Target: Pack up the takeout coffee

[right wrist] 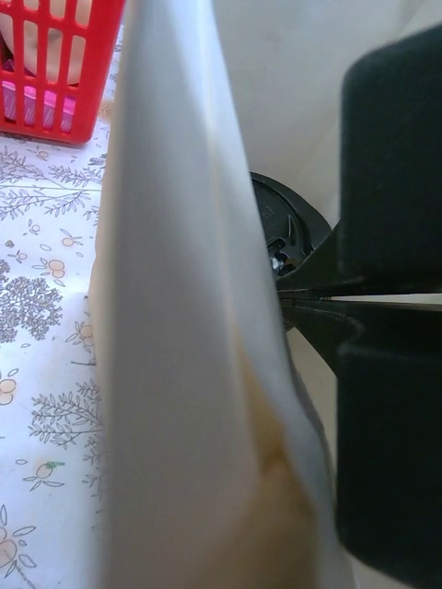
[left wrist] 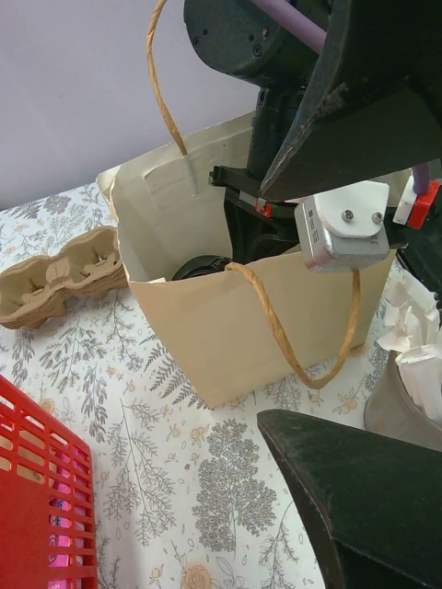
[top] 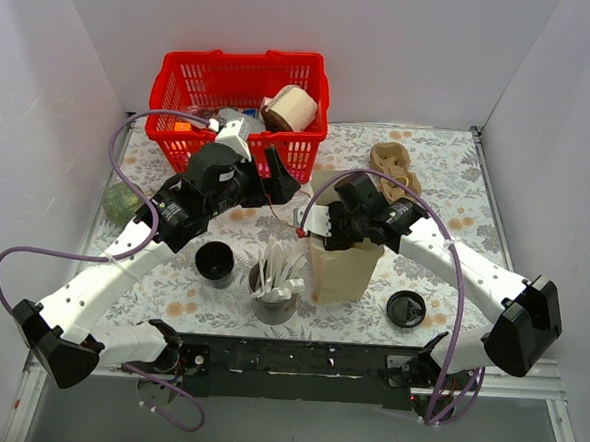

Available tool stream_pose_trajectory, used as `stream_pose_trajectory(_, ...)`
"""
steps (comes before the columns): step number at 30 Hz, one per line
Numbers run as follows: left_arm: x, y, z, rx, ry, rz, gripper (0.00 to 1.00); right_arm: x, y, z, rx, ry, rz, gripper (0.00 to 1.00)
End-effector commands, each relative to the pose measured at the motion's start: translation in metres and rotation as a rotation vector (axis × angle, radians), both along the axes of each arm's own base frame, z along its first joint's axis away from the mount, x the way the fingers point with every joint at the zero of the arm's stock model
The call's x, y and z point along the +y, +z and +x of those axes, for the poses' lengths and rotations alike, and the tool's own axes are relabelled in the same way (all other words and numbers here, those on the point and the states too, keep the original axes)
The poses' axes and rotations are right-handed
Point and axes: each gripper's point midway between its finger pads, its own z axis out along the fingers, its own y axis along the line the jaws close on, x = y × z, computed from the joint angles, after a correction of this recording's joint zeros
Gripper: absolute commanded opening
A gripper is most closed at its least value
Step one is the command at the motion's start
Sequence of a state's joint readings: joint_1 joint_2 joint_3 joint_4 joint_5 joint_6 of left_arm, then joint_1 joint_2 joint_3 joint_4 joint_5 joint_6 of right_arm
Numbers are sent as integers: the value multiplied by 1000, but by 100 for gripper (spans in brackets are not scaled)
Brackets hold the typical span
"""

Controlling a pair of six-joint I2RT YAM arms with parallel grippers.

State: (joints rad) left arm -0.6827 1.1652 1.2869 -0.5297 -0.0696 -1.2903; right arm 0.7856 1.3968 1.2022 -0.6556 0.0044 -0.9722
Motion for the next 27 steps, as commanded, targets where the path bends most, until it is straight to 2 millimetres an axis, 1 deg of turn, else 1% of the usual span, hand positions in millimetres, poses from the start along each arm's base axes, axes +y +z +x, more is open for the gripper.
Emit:
stream_pose_trajectory(1,1,5,0,-22,-5,-3,98,3,-8,1,6,37,-3,1)
stream_pose_trajectory(7,0,2,1,-18,-8,-1,98,0,-10,0,13,32,-11,1)
stream_pose_trajectory(14,0,1,1,-15,-8,1,98,0,-6,-3,14,35,3,1)
stream_pose_trajectory(22,0,2,1,-17,-9,1,98,-2,-2,-2,5,17,11,1)
stream_pose_trajectory(23,0,1,1,-17,-10,1,98,-1,-2,-3,6,15,14,2)
stream_pose_trajectory(25,-1,1,1,-17,-13,-1,98,-2,-1,-3,6,8,15,8)
stream_pose_trajectory(26,-1,2,1,-19,-13,-2,98,-2,0,-3,4,8,16,15)
stream_pose_trajectory(27,-2,2,1,-18,-14,-2,98,-2,1,-2,0,5,19,19)
